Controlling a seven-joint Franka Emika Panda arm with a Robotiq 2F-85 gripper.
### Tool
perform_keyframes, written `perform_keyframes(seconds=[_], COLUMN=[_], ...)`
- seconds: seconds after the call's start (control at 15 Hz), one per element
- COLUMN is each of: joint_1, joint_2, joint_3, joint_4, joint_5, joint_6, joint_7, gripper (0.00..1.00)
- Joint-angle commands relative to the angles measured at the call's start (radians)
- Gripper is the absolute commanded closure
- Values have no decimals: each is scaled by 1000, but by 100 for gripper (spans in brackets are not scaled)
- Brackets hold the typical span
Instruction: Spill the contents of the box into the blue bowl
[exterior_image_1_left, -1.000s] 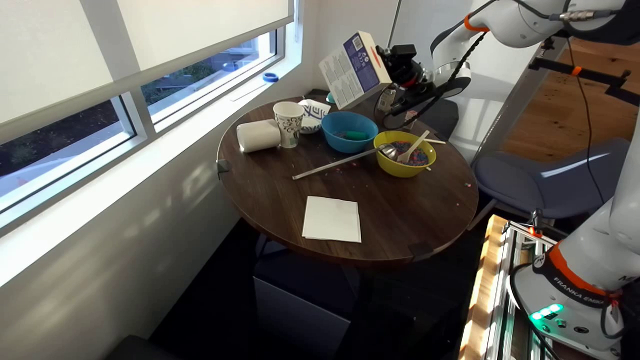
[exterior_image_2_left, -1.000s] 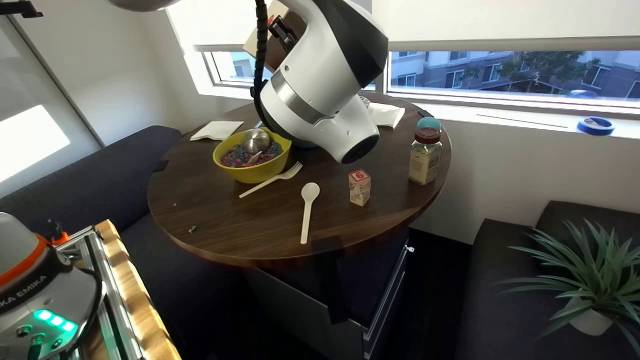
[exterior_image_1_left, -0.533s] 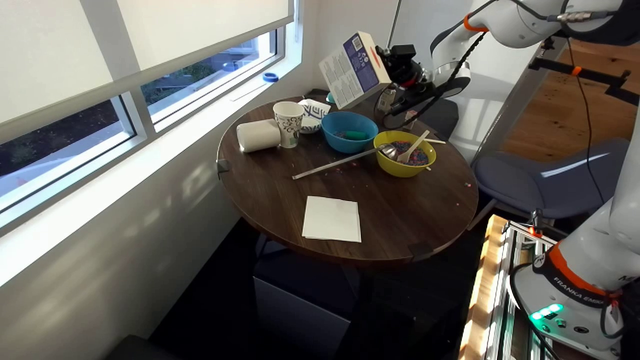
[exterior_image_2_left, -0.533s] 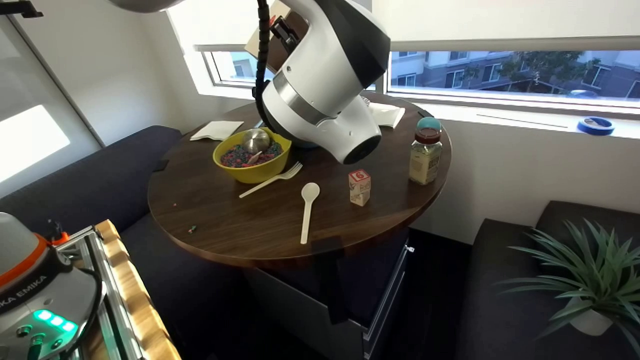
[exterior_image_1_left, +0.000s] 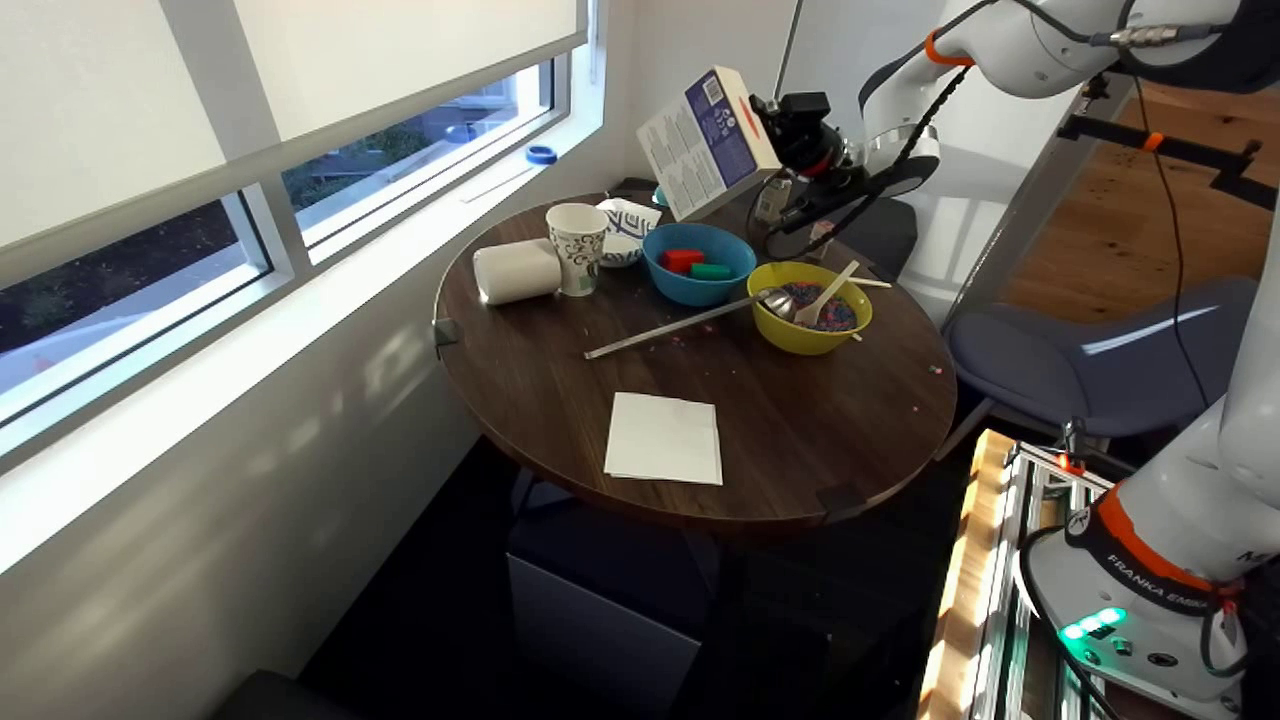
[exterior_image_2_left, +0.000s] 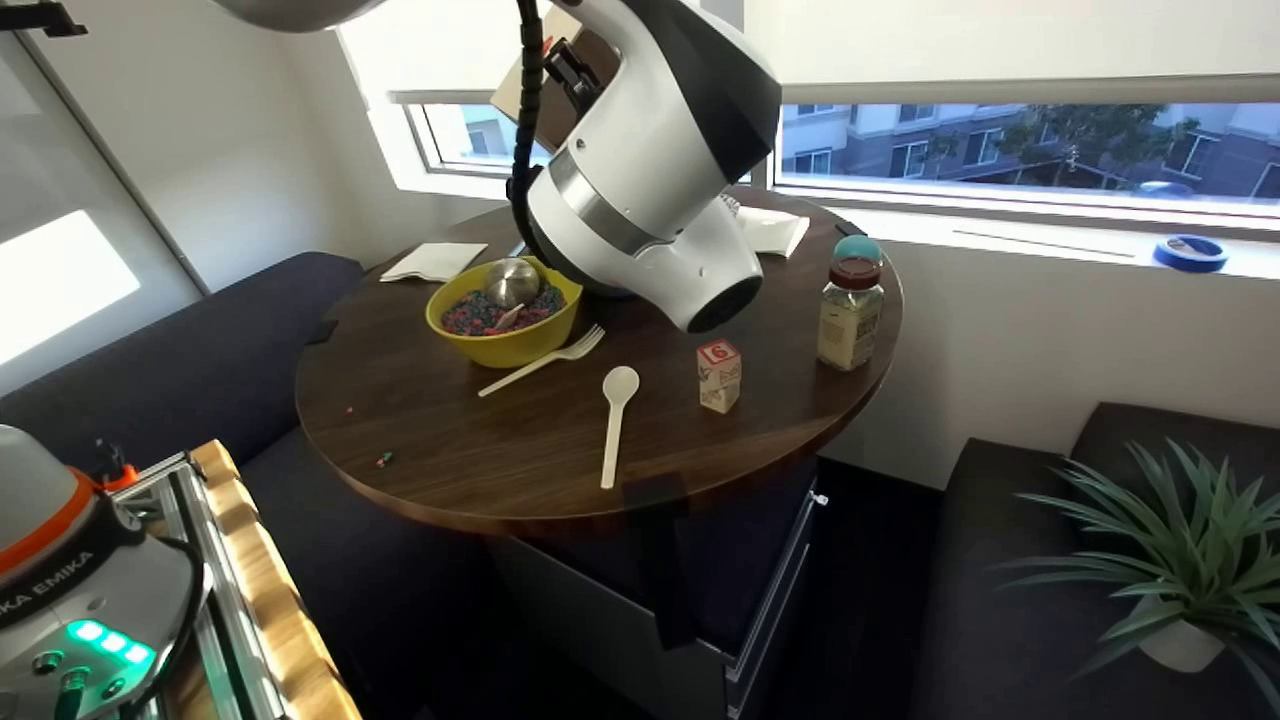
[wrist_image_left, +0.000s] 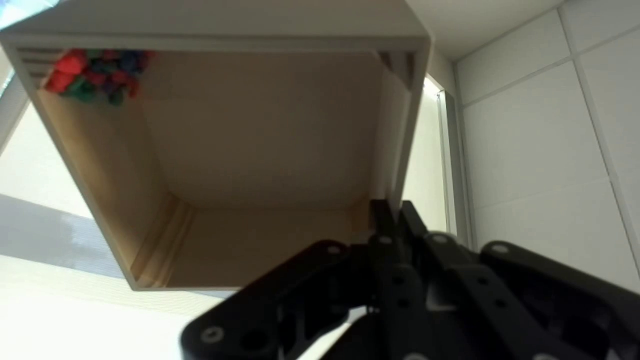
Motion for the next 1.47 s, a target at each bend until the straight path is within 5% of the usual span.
perform_keyframes(seconds=[0.0,1.4], joint_1=[-9,-26], joint_2=[17,37], joint_3=[9,15], joint_4=[14,29], joint_5=[22,109], joint_6=[-45,-147], joint_7=[39,74], gripper=[98,98])
